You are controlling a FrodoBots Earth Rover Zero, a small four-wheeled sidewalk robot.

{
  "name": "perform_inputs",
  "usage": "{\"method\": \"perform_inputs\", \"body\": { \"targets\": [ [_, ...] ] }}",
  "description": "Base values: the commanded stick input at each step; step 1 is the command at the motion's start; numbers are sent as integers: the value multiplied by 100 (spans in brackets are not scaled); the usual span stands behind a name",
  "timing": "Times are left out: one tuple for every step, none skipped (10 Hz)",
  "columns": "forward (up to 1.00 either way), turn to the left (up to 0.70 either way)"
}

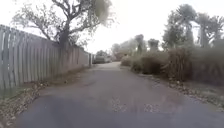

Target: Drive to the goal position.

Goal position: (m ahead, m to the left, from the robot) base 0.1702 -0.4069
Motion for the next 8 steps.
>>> {"method": "perform_inputs", "body": {
  "targets": [
    [70,0],
    [70,0],
    [70,0],
    [70,0],
    [70,0],
    [70,0],
    [70,0],
    [70,0]
  ]
}}
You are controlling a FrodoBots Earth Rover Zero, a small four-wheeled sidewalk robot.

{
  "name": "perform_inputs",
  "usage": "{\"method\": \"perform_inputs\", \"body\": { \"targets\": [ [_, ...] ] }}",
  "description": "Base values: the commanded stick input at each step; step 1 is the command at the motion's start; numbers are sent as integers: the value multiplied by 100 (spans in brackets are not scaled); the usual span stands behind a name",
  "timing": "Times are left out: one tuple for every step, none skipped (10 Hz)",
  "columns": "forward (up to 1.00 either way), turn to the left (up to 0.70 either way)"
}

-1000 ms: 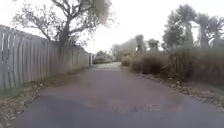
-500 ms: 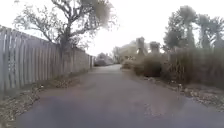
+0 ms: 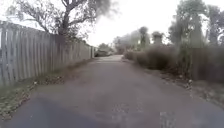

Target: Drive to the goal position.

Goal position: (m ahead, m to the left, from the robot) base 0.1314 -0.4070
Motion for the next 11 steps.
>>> {"method": "perform_inputs", "body": {
  "targets": [
    [70,0],
    [70,0],
    [70,0],
    [70,0],
    [70,0],
    [70,0],
    [70,0],
    [70,0],
    [70,0],
    [70,0],
    [70,0]
  ]
}}
